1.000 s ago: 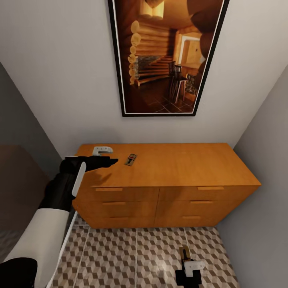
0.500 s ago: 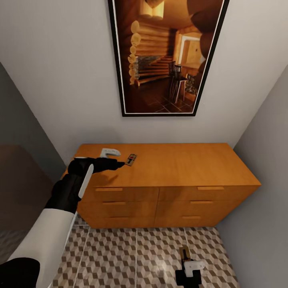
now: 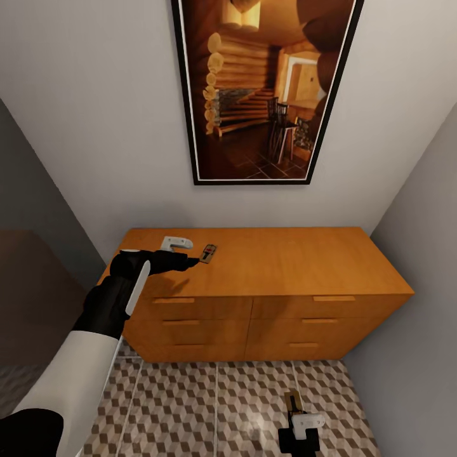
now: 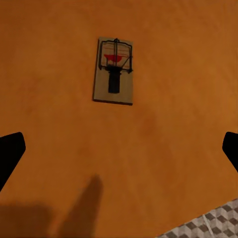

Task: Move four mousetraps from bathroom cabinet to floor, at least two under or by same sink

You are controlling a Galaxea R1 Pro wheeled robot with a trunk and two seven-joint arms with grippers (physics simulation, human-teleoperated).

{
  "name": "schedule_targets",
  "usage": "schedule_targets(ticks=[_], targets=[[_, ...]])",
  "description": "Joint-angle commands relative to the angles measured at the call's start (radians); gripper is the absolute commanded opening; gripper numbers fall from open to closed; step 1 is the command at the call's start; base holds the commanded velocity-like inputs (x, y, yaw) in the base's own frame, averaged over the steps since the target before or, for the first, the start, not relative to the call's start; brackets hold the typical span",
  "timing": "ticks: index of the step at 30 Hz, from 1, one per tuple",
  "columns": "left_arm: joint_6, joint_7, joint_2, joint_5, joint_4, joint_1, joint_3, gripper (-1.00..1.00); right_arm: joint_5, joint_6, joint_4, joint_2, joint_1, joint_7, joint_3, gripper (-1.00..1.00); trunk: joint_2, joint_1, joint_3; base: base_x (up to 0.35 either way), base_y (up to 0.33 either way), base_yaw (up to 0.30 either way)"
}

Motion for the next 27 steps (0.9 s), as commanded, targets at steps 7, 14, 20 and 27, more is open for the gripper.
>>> schedule_targets(ticks=[7, 14, 20, 27], targets=[[0.005, -0.001, 0.001, -0.008, -0.001, -0.001, -0.001, 1.00, -0.005, -0.002, 0.001, 0.000, -0.001, -0.005, 0.009, -1.00, -0.002, 0.001, -0.002, 0.000, 0.000, 0.000], [0.005, -0.001, 0.001, -0.047, 0.000, -0.001, -0.004, 1.00, -0.005, -0.002, 0.001, 0.002, -0.001, -0.005, 0.009, -1.00, -0.002, 0.001, -0.002, 0.000, 0.000, 0.000], [0.005, 0.000, 0.001, -0.062, -0.001, -0.001, -0.038, 1.00, -0.005, -0.002, 0.001, 0.002, -0.001, -0.005, 0.009, -1.00, -0.002, 0.001, -0.002, 0.000, 0.000, 0.000], [0.005, 0.002, 0.000, -0.096, -0.003, -0.001, -0.057, 1.00, -0.005, -0.002, 0.001, 0.002, -0.001, -0.005, 0.009, -1.00, -0.002, 0.001, -0.002, 0.000, 0.000, 0.000]])
